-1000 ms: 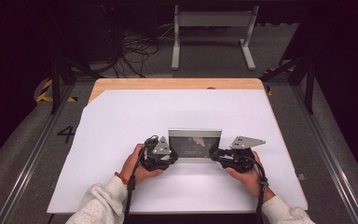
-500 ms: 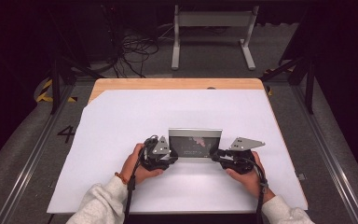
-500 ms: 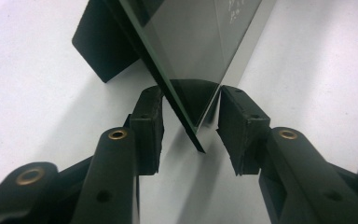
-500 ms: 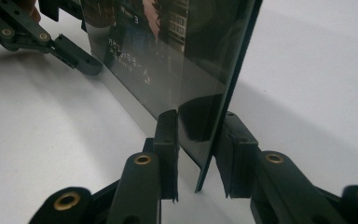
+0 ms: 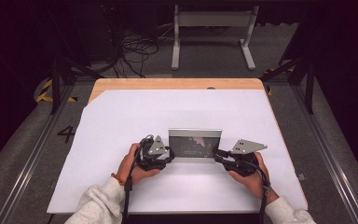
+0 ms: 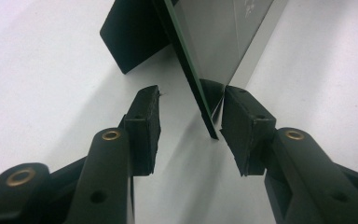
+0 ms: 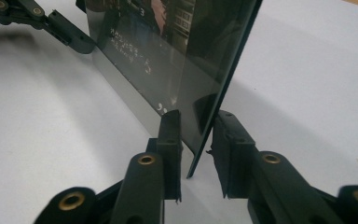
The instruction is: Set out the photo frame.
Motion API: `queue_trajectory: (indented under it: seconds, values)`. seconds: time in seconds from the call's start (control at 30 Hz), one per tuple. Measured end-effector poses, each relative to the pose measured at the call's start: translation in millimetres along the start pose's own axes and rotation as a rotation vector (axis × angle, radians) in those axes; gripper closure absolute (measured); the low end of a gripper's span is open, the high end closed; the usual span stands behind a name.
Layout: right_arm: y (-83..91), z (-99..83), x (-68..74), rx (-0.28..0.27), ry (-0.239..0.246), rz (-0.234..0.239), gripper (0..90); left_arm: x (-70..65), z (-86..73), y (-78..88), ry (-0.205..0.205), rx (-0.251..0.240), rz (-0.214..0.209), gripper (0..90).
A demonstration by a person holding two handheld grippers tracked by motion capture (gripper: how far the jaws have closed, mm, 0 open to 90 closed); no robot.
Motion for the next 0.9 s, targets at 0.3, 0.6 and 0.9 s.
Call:
queue_trajectory:
  seconds: [0.3, 0.6, 0.9]
  values:
    - [0.1, -0.7, 1.2, 0.004, -0.003, -0.001, 74.9, 0.5, 0.7, -0.6, -0.012, 0.006, 0.016, 55.2]
    - [1.1, -1.6, 2.2, 0.009, 0.006, 0.003, 72.2, 1.9, -0.9, 2.8, -0.004, -0.003, -0.003, 47.9]
    - [12.0, -2.0, 0.4, -0.004, 0.006, 0.009, 63.3, 3.8, -7.1, 19.3, 0.018, -0.049, 0.007, 39.1]
Point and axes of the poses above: each handheld gripper's, and its own axes: y roughly backward along the jaws, z roughly out of its top, x roughly to its left, the point moved 4 cm from there along -y, roughly forward along the jaws
